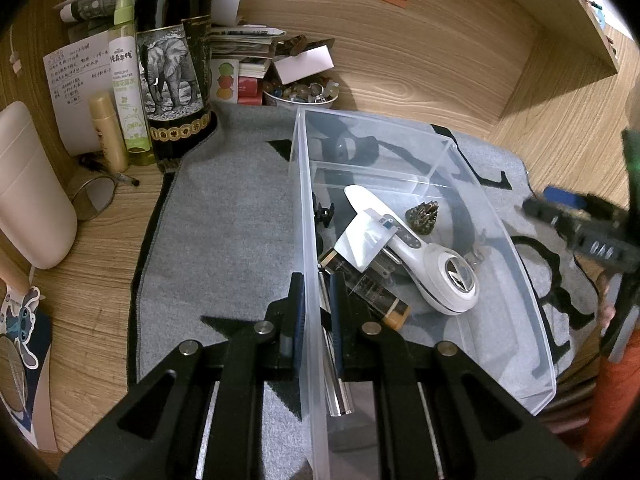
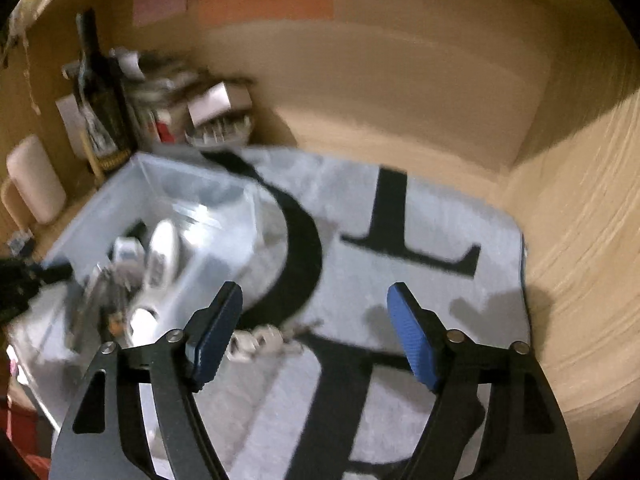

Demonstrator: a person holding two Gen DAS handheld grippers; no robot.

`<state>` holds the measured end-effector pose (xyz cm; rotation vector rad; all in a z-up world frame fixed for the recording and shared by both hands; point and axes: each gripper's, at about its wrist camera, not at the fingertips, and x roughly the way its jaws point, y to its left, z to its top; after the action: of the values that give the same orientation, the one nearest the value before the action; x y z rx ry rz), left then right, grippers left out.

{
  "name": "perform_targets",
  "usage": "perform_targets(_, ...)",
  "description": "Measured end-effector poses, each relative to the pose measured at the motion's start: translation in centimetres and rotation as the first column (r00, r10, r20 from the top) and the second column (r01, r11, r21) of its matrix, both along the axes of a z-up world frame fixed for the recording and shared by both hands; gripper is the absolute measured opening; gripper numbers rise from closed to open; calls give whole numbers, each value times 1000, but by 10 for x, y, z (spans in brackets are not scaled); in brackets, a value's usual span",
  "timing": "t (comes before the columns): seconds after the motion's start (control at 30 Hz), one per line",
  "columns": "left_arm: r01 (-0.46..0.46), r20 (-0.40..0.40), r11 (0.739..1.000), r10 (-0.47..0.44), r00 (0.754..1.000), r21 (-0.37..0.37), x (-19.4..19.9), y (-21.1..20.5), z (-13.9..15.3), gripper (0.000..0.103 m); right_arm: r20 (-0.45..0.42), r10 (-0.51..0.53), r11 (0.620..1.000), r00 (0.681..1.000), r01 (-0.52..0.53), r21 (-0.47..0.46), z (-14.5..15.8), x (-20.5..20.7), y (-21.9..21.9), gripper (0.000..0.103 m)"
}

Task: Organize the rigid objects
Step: 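Release the plug adapter into the box and move the right tool to the keys, then grasp the key ring with the right tool and release it into the box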

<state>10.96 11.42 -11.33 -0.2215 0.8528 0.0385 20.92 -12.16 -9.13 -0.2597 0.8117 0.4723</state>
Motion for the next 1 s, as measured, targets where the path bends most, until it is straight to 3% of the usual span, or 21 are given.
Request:
perform_targets(0.2, -3, -1, 1000, 3, 1000, -3, -1, 1, -1, 10, -115, 33, 999, 993, -34, -15, -40, -2, 6, 72)
perform_targets(0.43, -2, -3, 1000, 2, 1000, 2, -1, 1, -1, 10, -180, 57, 998, 982, -61, -18, -68, -3, 20, 72)
perform_targets(0.6, -3, -3, 1000, 3, 1000, 2, -1, 1, -1, 10, -169, 84, 996, 982, -89, -24, -73, -6, 26, 72)
perform_targets(0.77, -4, -2, 1000, 4, 1000, 1, -2, 2, -2, 10, -168, 53, 999, 984, -52, 11, -76, 0, 23, 72)
perform_targets(0.9, -4, -2, 1000, 4, 1000, 3, -1, 2, -1, 10, -146, 39, 999, 988, -39, 4, -75, 0, 22, 59)
perform_targets(1.0, -5, -1, 1000, 5, 1000, 4, -1, 2, -1, 10, -144, 36, 999, 989, -36, 2, -74, 0, 21, 59)
